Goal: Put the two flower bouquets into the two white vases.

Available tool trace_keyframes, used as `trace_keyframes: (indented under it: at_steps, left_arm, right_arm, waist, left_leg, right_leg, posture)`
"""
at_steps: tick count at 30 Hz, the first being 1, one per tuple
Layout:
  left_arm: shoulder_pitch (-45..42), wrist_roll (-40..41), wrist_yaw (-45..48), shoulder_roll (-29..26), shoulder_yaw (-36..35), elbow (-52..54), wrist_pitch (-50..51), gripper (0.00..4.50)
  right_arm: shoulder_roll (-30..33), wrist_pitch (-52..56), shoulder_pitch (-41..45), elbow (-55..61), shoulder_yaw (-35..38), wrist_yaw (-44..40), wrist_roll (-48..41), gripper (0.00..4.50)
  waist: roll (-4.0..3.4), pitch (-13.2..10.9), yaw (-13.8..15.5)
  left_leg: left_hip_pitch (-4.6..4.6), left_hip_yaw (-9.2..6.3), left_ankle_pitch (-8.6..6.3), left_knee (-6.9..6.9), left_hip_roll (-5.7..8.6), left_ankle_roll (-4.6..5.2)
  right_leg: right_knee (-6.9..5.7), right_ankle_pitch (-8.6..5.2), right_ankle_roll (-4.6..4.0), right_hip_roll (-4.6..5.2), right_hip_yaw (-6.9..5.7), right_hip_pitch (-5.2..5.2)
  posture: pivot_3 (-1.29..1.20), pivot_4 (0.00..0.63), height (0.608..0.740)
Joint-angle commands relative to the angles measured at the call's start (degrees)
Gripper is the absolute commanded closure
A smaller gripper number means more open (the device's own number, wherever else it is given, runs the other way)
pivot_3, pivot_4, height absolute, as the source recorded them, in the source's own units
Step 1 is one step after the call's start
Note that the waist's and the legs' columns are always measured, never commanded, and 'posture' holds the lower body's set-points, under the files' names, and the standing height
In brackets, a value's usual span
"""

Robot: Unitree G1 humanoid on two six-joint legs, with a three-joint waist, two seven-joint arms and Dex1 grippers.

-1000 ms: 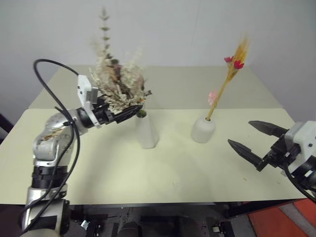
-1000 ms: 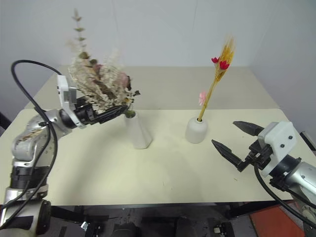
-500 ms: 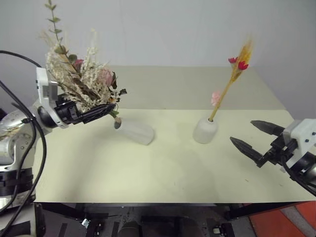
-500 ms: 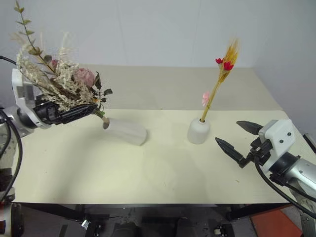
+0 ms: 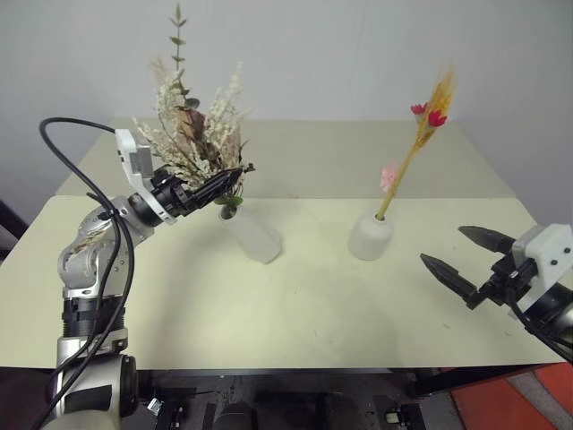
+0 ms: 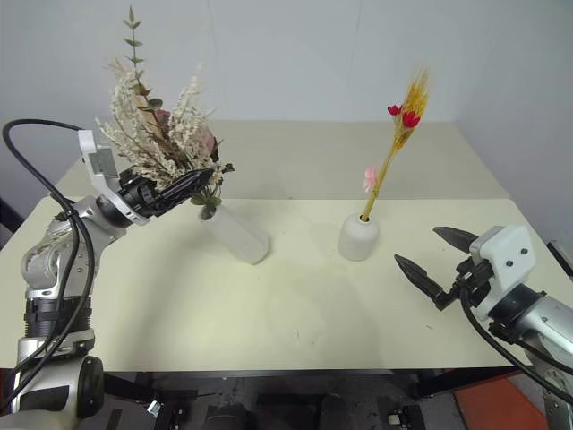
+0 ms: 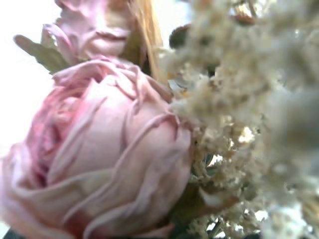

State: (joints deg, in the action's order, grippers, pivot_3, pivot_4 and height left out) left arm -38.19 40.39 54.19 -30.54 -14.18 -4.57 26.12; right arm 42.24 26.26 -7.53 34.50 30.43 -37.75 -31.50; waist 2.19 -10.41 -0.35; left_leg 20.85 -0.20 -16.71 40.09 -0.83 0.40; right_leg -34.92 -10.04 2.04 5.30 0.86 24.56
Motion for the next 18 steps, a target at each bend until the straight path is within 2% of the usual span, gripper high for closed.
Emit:
trace_keyframes:
  at_steps: [1,6,11,18]
  left_arm:
    - [-2.03,0.10,0.92,2.13,2.36,1.01,-0.54,0.04]
    - [-3.03,-0.88,2.00,4.31,5.60,0.83,-0.57,0.04]
    - [-3.78,-0.94,3.29,3.95,5.54,-0.59,-0.67,0.04]
    - [-3.78,-0.95,5.98,-0.67,3.33,-1.03,-0.51,0.04]
  right_arm:
    - [-0.41,-1.92,-0.19,1.77,2.29,1.42,0.93,0.00]
    - [-1.42,-2.47,-1.37,1.98,2.09,2.30,2.06,0.00]
    - [-2.10,-2.82,-2.42,2.58,2.46,2.66,2.53,0.00]
    - [-2.30,-3.01,-3.08,2.63,2.67,2.60,3.15,0.00]
  waist:
    - [0.00,0.00,-0.01]
    - [0.00,0.00,0.00]
    - [0.00,0.00,-0.42]
    - [0.00,0.00,-0.49]
  left_leg:
    - [-0.02,0.00,0.00,0.00,0.00,0.00]
    - [-0.21,0.00,0.00,-0.02,0.00,0.00]
    - [-0.25,0.01,0.00,-0.05,0.00,0.01]
    - [-0.39,0.02,0.00,-0.14,0.00,0.01]
  right_leg:
    - [0.00,0.00,0.00,0.00,0.00,-0.04]
    - [0.04,-0.01,0.01,-0.01,0.00,-0.22]
    - [0.04,-0.01,0.01,-0.01,0.04,-0.22]
    - [0.04,-0.04,0.01,-0.02,0.06,-0.28]
  posture:
    - [0.00,0.150,0.740]
    - [0.00,0.150,0.740]
    - [0.00,0.150,0.740]
    - [0.00,0.150,0.740]
